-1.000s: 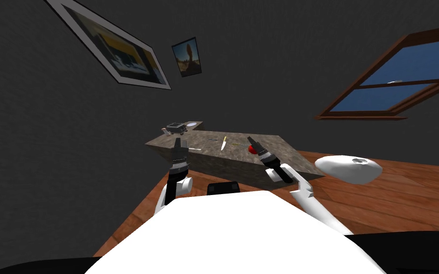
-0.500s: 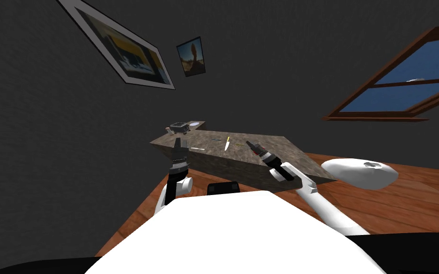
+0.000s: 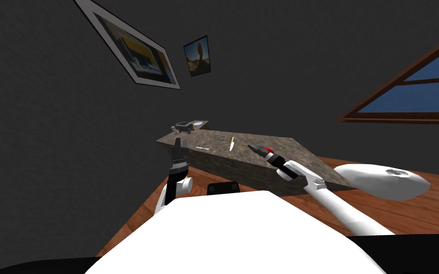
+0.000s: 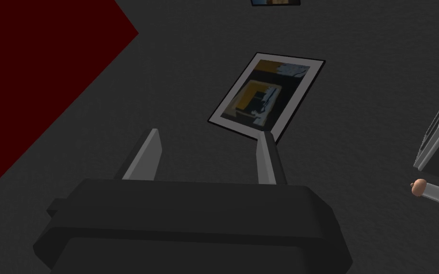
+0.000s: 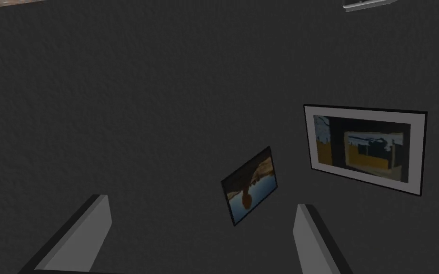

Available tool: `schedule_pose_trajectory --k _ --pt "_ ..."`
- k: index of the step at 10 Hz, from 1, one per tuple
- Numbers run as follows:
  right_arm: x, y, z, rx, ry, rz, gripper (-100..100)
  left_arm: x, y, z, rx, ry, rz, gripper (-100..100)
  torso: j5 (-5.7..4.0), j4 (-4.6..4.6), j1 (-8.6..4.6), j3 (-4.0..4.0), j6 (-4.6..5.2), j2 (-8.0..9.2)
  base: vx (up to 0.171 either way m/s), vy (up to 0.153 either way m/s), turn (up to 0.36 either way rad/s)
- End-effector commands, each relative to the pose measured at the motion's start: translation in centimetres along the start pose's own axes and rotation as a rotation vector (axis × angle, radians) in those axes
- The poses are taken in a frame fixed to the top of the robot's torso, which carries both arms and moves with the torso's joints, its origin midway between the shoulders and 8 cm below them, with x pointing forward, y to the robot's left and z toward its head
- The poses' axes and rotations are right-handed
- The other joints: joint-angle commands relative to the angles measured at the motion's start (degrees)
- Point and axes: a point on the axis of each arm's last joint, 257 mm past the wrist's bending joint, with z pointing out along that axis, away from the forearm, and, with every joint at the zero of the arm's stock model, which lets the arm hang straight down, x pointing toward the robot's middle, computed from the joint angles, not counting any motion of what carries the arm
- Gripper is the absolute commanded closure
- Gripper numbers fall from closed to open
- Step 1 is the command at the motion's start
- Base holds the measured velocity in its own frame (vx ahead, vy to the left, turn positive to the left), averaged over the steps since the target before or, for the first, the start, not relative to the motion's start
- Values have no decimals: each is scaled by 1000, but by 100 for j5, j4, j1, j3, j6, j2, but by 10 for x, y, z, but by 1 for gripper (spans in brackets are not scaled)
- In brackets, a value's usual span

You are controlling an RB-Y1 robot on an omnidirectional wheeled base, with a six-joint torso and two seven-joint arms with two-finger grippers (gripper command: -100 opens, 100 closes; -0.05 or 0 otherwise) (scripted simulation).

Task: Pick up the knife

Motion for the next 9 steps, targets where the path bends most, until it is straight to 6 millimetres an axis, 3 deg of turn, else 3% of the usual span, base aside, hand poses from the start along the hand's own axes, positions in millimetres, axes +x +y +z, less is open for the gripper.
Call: schedule_pose_trajectory --k 1,6,9 --pt "12 -21 -8 23 67 -93 -100 0 0 0 0 0 0 0 0 0 0 0 0 0 17 76 98" --pt "34 -77 -35 97 207 -245 -100 0 0 0 0 0 0 0 -2 0 -6 0 -1 -1 19 63 75" --pt "45 -118 -61 135 331 -398 -100 0 0 0 0 0 0 0 -3 0 -8 0 2 0 26 71 118"
